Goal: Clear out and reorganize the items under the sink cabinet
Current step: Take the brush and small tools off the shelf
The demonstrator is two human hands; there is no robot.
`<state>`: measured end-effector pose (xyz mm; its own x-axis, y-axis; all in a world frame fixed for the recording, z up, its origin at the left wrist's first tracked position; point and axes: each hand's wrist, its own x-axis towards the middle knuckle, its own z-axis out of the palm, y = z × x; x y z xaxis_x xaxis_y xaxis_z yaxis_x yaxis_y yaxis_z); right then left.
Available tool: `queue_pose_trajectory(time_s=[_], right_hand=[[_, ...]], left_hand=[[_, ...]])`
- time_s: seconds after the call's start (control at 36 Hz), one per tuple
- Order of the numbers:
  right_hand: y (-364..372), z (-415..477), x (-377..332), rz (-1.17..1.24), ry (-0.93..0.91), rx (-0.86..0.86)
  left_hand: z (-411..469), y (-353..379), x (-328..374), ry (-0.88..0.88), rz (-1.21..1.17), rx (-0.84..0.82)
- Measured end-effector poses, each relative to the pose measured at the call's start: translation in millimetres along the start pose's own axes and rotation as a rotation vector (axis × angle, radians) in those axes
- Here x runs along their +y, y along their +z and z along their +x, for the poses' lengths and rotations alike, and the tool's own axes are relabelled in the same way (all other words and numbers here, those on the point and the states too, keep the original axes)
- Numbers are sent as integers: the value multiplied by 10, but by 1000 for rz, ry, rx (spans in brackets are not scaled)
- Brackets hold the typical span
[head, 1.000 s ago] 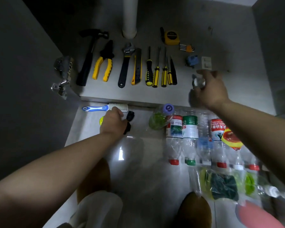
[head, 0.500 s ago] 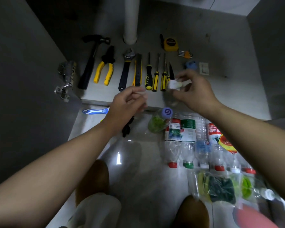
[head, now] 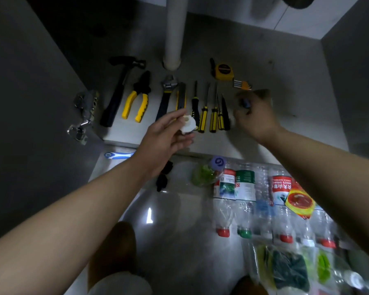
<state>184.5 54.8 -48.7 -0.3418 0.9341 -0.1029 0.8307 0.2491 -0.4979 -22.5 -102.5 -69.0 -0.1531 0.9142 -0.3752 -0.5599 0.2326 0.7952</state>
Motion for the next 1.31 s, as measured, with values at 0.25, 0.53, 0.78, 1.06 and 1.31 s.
queue_pose_trajectory(time_s=[0.25,0.53,0.78,1.06,1.31], right_hand=[[-62,386,114,-394,120,-216],[-119,157,228,-374,82,12],[-377,-190,-158,-118,72,322],[16,-978,-1418,196,-232,-151],[1120,-1487,-918,17,-64,-325]], left_hand=[[63,-228,-113,58,108,44],[-74,-423,-231,112,296,103],[-325,-596,-263,126,379,233],[-510,-763,-348,290,600,356],[-514,-1113,-577,139,920,325]])
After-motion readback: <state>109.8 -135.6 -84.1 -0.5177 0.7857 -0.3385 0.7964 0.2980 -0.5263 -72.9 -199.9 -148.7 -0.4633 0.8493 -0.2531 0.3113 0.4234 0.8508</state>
